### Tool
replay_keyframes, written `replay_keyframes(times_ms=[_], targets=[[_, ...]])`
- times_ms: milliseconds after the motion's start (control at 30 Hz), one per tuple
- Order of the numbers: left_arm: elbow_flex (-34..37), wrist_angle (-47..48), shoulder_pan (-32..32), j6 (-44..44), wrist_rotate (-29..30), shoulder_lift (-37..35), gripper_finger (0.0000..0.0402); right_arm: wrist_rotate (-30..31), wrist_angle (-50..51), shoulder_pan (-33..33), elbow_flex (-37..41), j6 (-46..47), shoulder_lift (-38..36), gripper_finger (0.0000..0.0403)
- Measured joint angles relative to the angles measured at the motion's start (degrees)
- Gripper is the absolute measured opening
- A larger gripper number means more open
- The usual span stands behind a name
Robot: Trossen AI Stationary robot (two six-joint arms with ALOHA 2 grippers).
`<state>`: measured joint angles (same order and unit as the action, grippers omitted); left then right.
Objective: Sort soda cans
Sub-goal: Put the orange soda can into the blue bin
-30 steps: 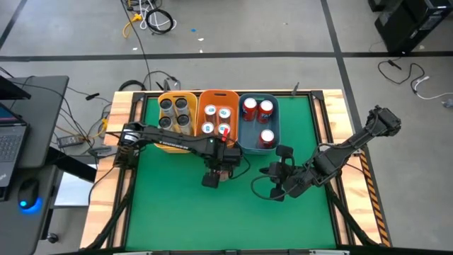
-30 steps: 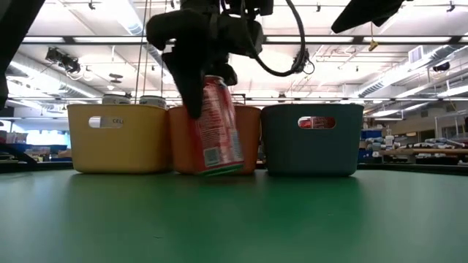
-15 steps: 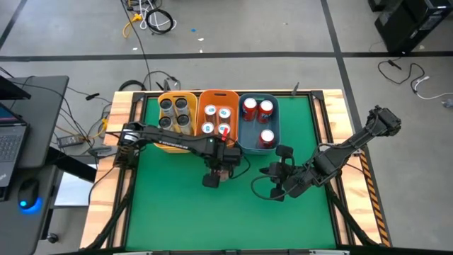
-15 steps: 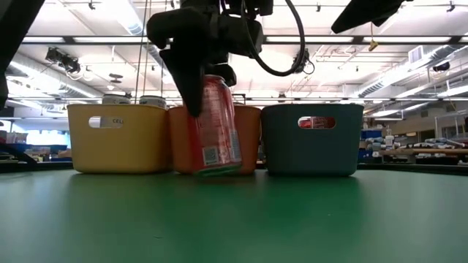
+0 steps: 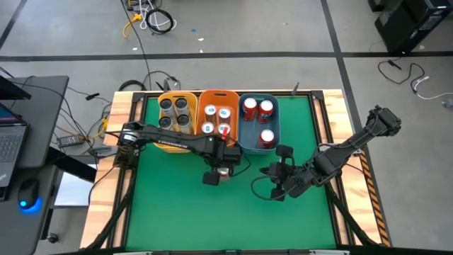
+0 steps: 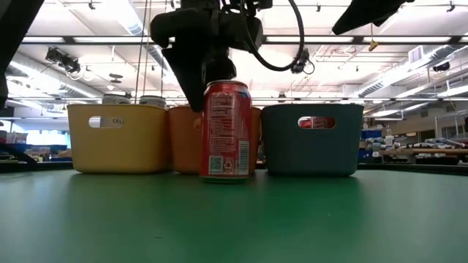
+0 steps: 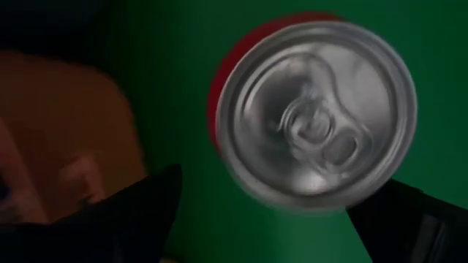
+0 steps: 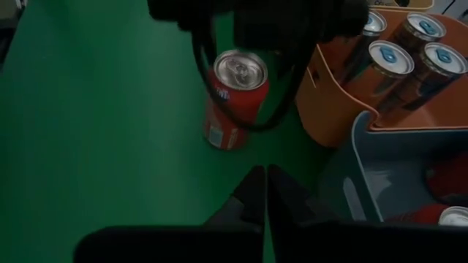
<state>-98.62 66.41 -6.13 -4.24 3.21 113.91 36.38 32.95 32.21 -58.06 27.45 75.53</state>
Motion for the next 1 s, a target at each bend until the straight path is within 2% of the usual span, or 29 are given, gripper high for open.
replay_keyframes(times_ms=[233,400,533,667,833,1000], targets=[[-1.5,4.7,0.0,0.7,2.3,-1.1,0.0347,0.0,1.9,-0.3,0.0,-1.7,-0.5,0.0015],[0.5,4.1,0.0,1.5,4.4,-4.5,0.0307,0.0,1.5,-0.9,0.1,-2.1,-0.5,0.0018],[4.3,0.5,0.0,2.2,5.9,-10.7,0.0262,0.0,-5.8,-1.7,4.1,-4.3,-0.6,0.0011],[13.9,-11.3,0.0,3.4,5.9,-19.9,0.0209,-2.0,-24.0,-4.3,11.1,-7.5,-0.6,0.0001],[27.7,-26.0,0.0,6.0,6.4,-34.1,0.0147,-8.9,-50.8,-8.8,19.0,-14.6,0.4,0.0013],[41.7,-46.7,-1.2,2.9,6.9,-47.4,0.0101,-10.3,-57.4,-12.9,19.3,-17.1,5.1,0.0057]])
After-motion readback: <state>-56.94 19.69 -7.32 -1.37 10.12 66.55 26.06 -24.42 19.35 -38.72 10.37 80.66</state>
